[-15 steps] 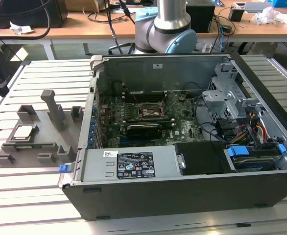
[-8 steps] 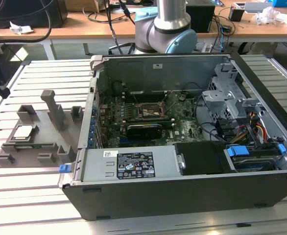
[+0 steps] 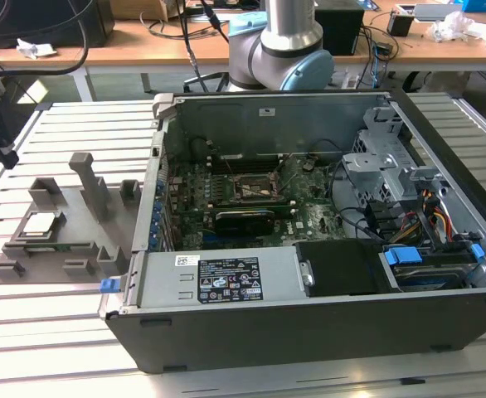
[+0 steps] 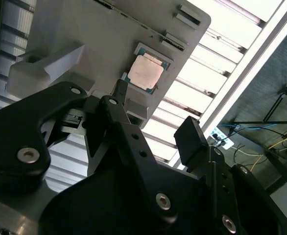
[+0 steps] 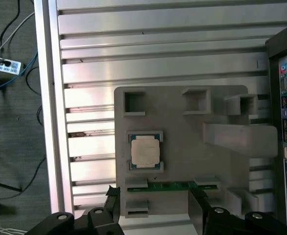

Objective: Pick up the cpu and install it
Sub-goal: 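Pick up the cpu and move it towards the insertion slot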

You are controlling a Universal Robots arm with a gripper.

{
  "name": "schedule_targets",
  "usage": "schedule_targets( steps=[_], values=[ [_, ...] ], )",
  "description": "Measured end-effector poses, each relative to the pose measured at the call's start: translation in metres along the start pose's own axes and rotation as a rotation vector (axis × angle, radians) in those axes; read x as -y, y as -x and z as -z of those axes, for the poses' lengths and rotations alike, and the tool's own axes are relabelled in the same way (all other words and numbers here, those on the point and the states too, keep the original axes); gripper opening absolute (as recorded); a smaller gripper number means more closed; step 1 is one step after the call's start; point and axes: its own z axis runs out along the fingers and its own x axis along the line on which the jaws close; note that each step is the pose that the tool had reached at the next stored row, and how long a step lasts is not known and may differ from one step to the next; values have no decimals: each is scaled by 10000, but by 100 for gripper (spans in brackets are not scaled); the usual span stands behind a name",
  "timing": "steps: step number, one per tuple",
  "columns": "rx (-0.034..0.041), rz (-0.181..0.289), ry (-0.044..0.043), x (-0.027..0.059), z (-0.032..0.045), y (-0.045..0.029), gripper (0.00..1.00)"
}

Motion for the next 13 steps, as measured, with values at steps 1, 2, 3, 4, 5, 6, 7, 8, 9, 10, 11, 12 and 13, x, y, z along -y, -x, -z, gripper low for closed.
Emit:
schedule_targets(
  steps=[1, 2, 3, 4, 5, 6, 7, 8, 9, 10, 11, 12, 13],
  values=[
    [0, 0, 0, 0, -9, 0, 66],
    [0, 1, -1, 0, -17, 0, 66],
    [0, 0, 0, 0, -22, -1, 66],
    [0, 1, 0, 0, -27, -1, 66],
    [0, 1, 0, 0, -33, -1, 66],
    [0, 0, 0, 0, -39, -1, 66],
    [0, 1, 0, 0, -47, -1, 66],
    [-1, 0, -1, 0, -53, -1, 66],
    [-1, 0, -1, 0, -58, -2, 66],
    [0, 0, 0, 0, -62, -2, 66],
    [0, 1, 0, -1, -67, -2, 66],
    [0, 0, 0, -1, -71, -2, 66],
    [-1, 0, 0, -1, -74, -2, 66]
  ],
)
